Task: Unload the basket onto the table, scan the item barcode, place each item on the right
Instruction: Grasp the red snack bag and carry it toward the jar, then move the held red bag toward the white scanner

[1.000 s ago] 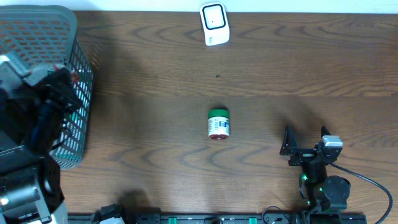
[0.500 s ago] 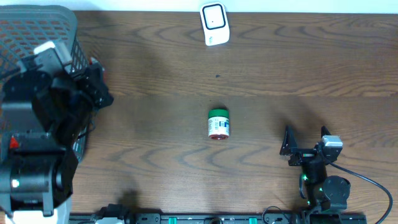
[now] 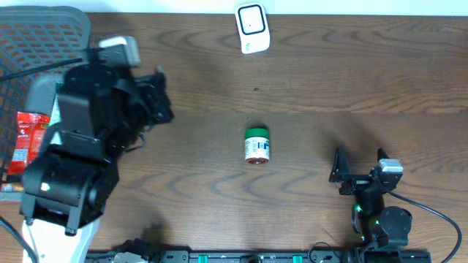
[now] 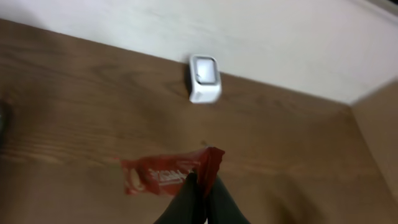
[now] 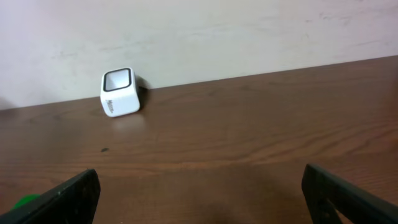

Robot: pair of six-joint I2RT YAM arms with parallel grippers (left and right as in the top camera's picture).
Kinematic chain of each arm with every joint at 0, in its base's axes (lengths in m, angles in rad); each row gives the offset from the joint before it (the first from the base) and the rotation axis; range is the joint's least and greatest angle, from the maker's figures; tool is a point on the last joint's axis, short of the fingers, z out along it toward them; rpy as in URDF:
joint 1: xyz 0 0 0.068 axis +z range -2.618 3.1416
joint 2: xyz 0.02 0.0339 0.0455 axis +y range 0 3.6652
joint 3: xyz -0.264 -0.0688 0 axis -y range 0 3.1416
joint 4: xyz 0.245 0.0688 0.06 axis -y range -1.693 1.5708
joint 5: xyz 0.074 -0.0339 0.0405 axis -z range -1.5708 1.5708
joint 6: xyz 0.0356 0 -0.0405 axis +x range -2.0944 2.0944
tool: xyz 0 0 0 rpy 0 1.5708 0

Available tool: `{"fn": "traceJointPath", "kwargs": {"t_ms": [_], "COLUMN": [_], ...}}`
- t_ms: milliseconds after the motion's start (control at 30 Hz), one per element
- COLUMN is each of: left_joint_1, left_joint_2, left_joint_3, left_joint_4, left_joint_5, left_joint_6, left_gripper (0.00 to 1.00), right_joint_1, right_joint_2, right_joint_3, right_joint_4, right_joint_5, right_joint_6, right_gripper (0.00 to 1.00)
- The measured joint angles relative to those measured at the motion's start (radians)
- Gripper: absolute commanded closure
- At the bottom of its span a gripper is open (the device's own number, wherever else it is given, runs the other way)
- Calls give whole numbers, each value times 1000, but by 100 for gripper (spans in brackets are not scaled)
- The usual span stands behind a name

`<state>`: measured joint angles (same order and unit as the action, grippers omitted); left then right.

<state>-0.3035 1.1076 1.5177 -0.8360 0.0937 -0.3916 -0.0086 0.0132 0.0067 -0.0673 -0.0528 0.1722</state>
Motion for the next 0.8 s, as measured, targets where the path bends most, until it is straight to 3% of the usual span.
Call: {"fn": "traceJointPath", "kwargs": {"t_ms": [500,800], "left_joint_1": [-384,-472], "left_joint_2": [174,377], "left_joint_3": [3,3], "left_joint_4": [-32,-70], "left_joint_5": [-78,-187], "left_joint_6": [-8,-77], "left_gripper": [93,93], "right_joint_1": [0,0], "right_joint_2": [0,0], "right_joint_3": [0,0], "right_joint_4": [0,0], "right_joint_5": [0,0], "right_joint_6": [0,0], "right_gripper": [1,1]}}
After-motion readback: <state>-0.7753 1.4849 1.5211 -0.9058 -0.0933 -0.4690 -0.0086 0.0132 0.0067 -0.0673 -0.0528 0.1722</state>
